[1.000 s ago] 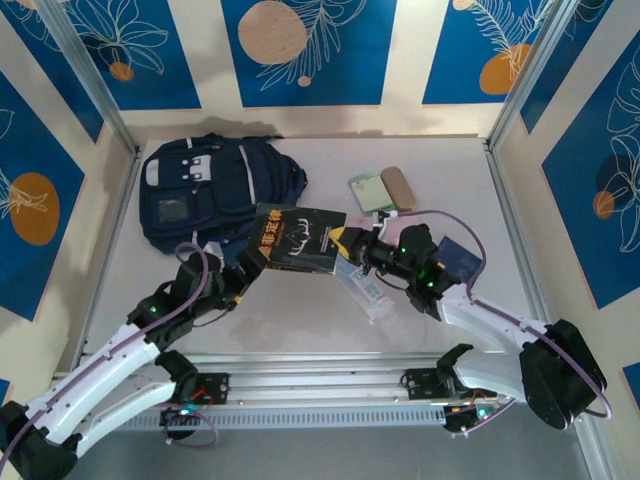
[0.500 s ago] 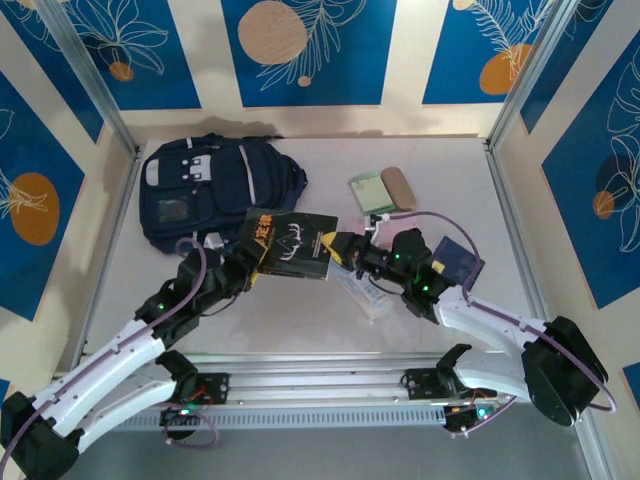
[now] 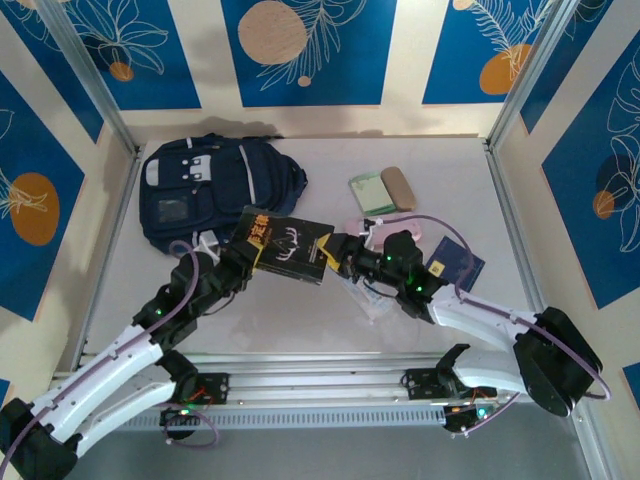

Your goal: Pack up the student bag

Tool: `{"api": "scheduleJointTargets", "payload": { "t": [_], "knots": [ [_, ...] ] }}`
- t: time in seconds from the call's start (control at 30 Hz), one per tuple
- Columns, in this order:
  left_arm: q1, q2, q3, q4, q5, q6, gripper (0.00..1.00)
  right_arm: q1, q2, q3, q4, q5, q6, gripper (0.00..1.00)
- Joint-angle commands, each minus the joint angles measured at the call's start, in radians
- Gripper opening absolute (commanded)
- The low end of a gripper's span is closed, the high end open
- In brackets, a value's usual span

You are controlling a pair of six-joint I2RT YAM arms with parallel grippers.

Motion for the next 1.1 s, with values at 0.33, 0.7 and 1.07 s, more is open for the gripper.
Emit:
{"api": "scheduleJointTargets", "payload": {
  "t": [0.33, 0.7, 1.07],
  "knots": [
    [0.01, -0.023, -0.016, 0.097, 0.001, 0.021, 0.0, 0.037, 0.145, 0.083, 0.301, -0.069, 0.134, 0.51],
    [0.01, -0.034, -0.002, 0.138, -0.011, -0.013, 0.0, 0.064, 0.234, 0.125, 0.391, -0.043, 0.223, 0.52],
    [0.009, -0.12, -0.107, 0.292, -0.018, -0.039, 0.0, 0.035, 0.133, 0.114, 0.322, 0.013, 0.196, 0.36]
  ]
}}
